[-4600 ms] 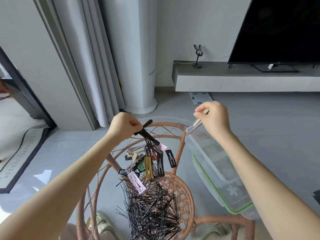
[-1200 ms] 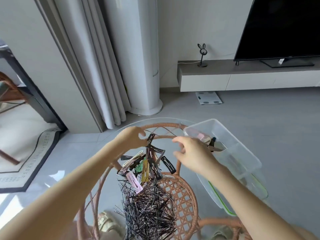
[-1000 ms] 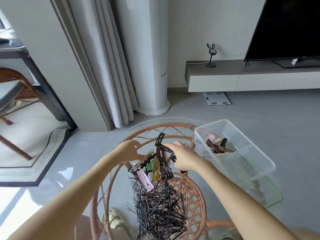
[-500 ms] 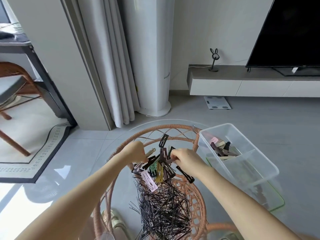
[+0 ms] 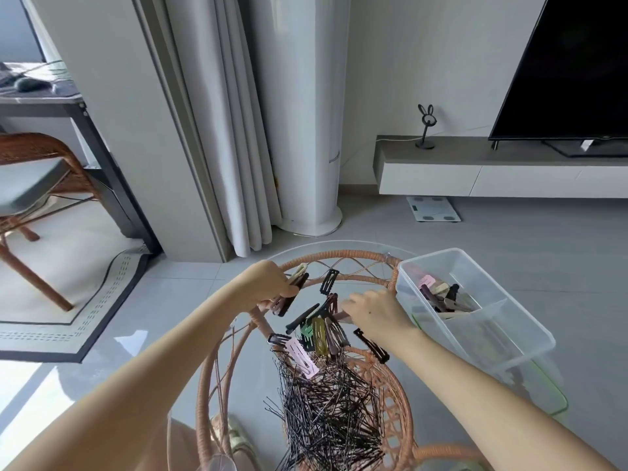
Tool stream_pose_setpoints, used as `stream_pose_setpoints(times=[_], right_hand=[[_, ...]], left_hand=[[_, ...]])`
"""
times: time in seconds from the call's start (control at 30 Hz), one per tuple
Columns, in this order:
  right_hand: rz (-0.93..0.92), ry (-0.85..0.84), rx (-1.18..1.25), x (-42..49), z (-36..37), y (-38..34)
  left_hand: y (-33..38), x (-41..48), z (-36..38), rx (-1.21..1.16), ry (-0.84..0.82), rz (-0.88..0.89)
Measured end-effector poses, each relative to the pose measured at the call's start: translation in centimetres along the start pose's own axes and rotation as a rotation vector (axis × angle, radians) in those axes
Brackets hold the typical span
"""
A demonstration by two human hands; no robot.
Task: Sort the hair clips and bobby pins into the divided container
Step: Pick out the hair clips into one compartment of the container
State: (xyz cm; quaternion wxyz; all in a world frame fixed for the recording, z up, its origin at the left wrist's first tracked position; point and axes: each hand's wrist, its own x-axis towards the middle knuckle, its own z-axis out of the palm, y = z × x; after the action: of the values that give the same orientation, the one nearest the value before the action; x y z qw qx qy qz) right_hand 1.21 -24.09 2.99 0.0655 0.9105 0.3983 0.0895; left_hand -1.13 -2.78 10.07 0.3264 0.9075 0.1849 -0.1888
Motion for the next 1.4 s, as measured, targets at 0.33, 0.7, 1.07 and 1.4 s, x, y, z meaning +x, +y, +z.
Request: stream_pose_setpoints(times=[0.33,0.7,1.07,1.4], right_hand=[[0.393,0.468,0.133,-3.9,-6.6,5.4],[0.578,0.102,-0.008,-7.4,-6.4,13.4],[0.615,0.13,0.23,-7.3,-6.9,11.4],[0.44,-0.266,0.459,-4.6,-3.8,0.0]], left_hand=[[7.3,-1.0,1.2,-0.205,0.001,0.158],[19.4,1.7,8.6,-0.162,-0.014,0.304],[17.3,2.2,5.6,-0.117,-0.214,0.239],[0.9,-0.6,2.7,0.291,-0.128,0.116]])
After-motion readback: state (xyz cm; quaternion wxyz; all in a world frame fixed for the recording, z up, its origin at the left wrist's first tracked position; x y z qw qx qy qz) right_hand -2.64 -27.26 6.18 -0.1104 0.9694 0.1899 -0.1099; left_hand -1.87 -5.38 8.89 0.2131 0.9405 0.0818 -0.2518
